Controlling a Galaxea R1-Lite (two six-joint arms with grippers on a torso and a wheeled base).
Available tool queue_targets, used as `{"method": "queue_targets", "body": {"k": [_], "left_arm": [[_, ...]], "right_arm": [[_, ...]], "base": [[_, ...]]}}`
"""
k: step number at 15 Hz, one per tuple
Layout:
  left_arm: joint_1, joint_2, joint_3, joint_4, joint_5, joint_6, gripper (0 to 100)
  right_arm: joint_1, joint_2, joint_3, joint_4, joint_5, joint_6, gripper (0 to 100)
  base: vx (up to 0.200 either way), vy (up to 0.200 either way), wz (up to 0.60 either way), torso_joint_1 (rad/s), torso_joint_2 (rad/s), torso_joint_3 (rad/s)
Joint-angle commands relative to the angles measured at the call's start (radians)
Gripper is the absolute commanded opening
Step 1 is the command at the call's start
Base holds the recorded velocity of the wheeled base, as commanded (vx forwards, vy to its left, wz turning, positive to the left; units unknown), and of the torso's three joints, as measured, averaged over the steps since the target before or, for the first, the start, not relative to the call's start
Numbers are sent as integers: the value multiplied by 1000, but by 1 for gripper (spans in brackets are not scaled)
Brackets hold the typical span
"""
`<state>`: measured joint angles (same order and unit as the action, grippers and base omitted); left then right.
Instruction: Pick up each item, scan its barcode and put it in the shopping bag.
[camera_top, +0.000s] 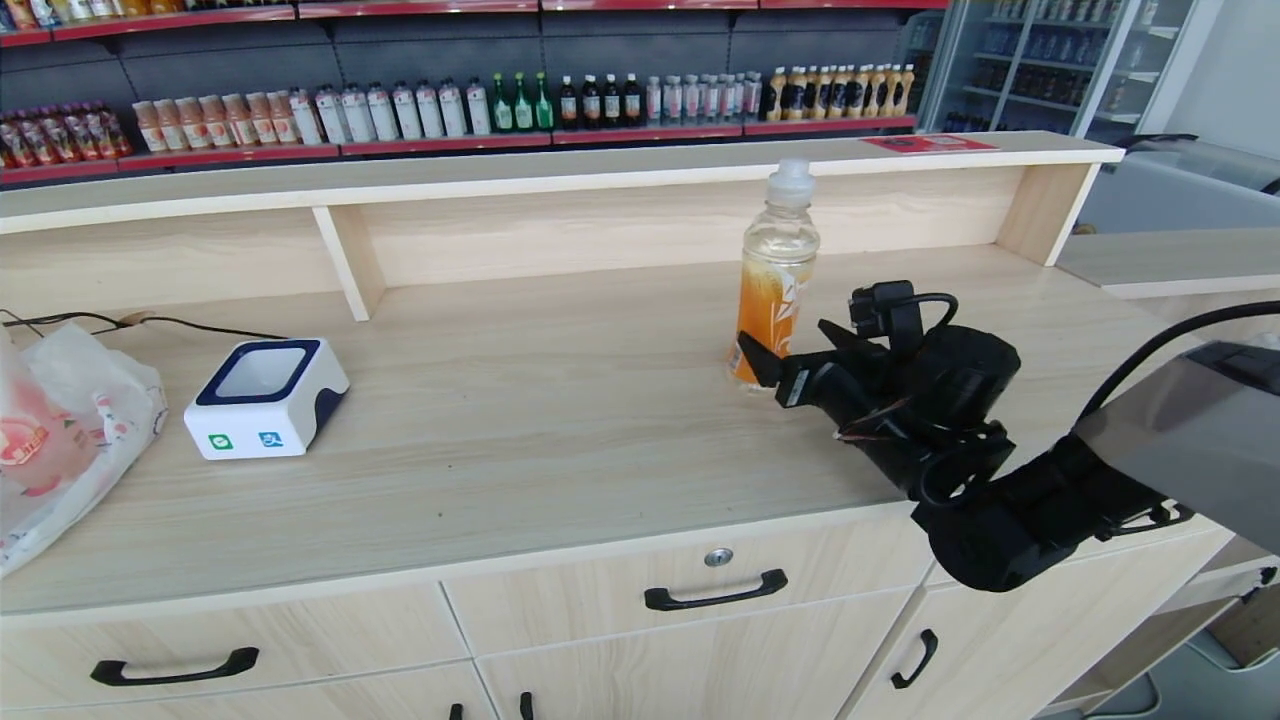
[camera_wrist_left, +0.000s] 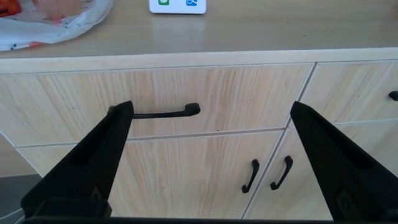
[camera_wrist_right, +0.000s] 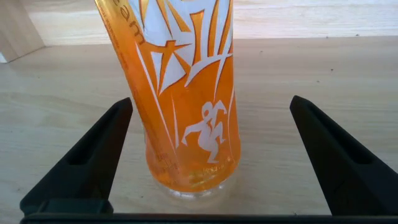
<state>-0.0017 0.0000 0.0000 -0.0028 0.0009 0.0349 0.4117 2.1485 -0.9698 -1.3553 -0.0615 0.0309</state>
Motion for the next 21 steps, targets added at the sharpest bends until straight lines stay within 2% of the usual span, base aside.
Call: {"method": "queue_targets", "body": {"k": [1,7,11,15,21], "left_arm": [[0,0,0,0,1,0,100],[0,0,0,0,1,0,100],[0,0,0,0,1,0,100],[0,0,0,0,1,3,100],[0,0,0,0,1,0,100]], "right_arm": [[-19,19,-72,30,3,0,100],[-19,47,-164,99,22,1,100],[-33,50,-181,133,23,1,100],[-42,62,-279,197,23,-8,100],[-17,53,-305,214,19,-19,100]], "base": [[0,0,0,0,0,0],[0,0,0,0,0,0],[0,0,0,0,0,0],[0,0,0,0,0,0],[0,0,0,0,0,0]]}}
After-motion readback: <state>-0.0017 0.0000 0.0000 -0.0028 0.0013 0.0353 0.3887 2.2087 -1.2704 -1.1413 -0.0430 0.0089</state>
